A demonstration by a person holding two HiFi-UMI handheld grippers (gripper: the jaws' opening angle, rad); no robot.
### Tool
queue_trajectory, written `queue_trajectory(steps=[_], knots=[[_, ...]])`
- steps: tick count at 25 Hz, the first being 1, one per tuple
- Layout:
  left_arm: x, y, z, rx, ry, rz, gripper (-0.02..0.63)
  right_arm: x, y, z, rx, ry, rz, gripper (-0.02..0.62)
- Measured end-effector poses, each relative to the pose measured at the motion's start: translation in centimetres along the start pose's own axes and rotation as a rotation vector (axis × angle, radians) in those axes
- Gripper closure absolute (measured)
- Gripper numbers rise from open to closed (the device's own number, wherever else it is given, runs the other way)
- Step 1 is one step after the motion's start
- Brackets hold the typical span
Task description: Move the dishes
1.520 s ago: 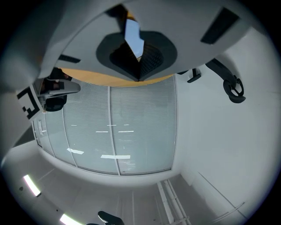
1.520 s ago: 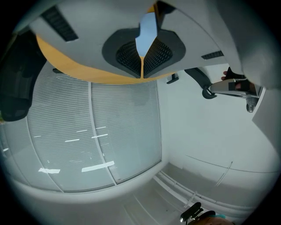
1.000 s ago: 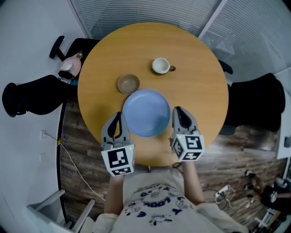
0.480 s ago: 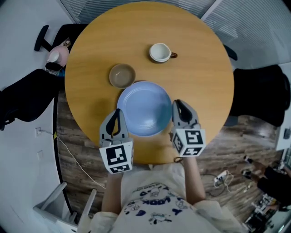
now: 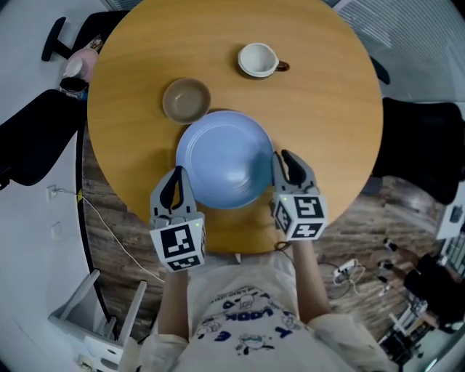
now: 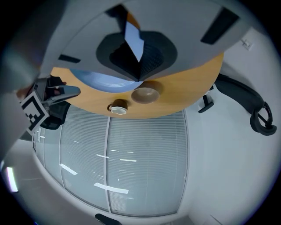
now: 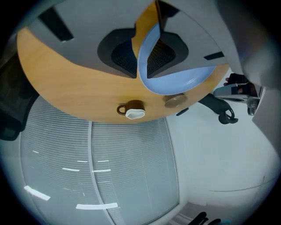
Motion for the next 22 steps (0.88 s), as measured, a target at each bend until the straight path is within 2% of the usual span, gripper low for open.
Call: queue_trajectory(steps=[4, 10, 16, 22], knots=[[-0.1, -1.3, -0.4, -0.053, 0.030, 0.038, 0.603, 0.6, -0.9, -0.7, -0.037, 0.010, -0.014, 0.528], [0.1, -3.3, -1.2, -0.154, -0.001, 0.101, 0.601, 1.0, -1.9, -1.5, -0.084, 0.009, -0.017, 0.528], [0.0, -4.8, -1.9, -0.216, -0.002, 0.125, 0.513, 1.3, -2.6, -2.2, -0.115, 0.008, -0.020, 0.528], [0.2, -6.2, -3.1, -0.273, -0.043, 0.179, 0.485, 1.1, -3.2, -2.8, -0.144, 0.010, -0.019, 0.528]])
Point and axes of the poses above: the fingertips, and each gripper's own axes: z backward along the fingers, x to its right, y out of its top, the point moved 5 cm from there along z, backward along the fingers, and after that the axes turned 14 degrees about -z, right-handed, at the moved point
